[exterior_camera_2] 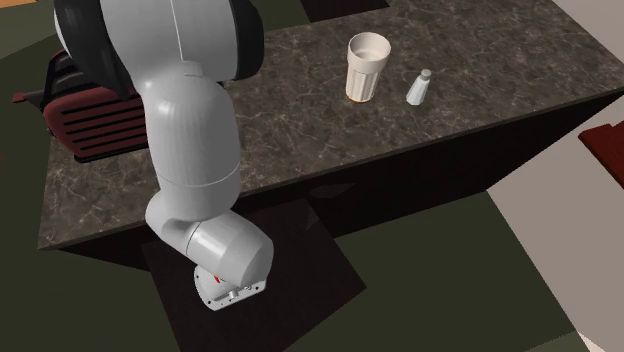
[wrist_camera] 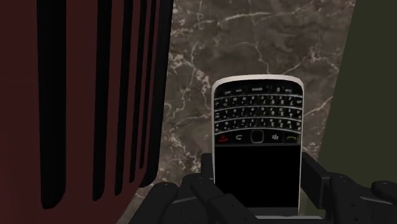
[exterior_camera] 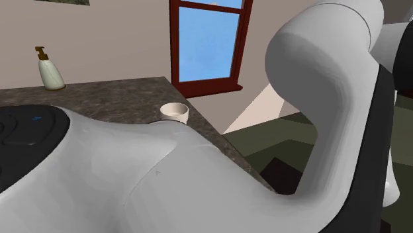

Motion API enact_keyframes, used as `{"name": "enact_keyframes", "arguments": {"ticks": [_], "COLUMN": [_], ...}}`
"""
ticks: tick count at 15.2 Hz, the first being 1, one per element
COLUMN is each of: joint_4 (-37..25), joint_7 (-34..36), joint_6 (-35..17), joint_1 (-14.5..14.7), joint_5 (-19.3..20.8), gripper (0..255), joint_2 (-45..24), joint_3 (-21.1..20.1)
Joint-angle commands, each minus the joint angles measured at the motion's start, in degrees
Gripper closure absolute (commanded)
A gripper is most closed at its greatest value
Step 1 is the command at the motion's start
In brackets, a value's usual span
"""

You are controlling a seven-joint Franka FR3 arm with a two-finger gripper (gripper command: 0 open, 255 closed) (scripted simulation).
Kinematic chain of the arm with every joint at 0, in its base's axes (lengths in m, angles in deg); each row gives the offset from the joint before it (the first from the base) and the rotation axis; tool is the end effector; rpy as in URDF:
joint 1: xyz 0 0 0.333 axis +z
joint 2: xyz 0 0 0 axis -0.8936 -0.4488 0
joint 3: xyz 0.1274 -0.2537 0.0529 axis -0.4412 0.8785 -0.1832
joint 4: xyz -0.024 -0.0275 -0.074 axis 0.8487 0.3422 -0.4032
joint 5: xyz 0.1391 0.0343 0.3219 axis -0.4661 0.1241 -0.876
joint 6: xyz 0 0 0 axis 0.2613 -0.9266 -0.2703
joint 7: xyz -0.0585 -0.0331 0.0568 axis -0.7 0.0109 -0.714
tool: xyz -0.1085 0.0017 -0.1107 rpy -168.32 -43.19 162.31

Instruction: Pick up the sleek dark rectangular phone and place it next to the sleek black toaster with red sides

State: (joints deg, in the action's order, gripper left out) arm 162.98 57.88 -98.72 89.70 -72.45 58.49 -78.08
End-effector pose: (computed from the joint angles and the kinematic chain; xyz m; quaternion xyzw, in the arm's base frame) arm 0.1599 0.5656 0.3740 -0.9972 0.0671 0.0116 0.0294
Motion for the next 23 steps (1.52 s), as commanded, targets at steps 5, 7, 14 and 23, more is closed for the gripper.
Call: {"name": "enact_keyframes", "arguments": {"ticks": [5, 7, 14, 23], "joint_4": [2.55, 3.30, 5.49, 5.94], "joint_7": [1.19, 1.62, 3.27, 3.72], "joint_6": [-3.73, -4.95, -9.06, -10.07], "joint_1": [0.78, 1.10, 2.48, 2.88], "joint_5": [1.88, 2.60, 5.38, 6.13], "gripper": [255, 255, 255, 255], "joint_2": [-1.77, -2.47, -5.17, -5.92], "joint_3": [1.13, 1.60, 3.52, 4.08]}}
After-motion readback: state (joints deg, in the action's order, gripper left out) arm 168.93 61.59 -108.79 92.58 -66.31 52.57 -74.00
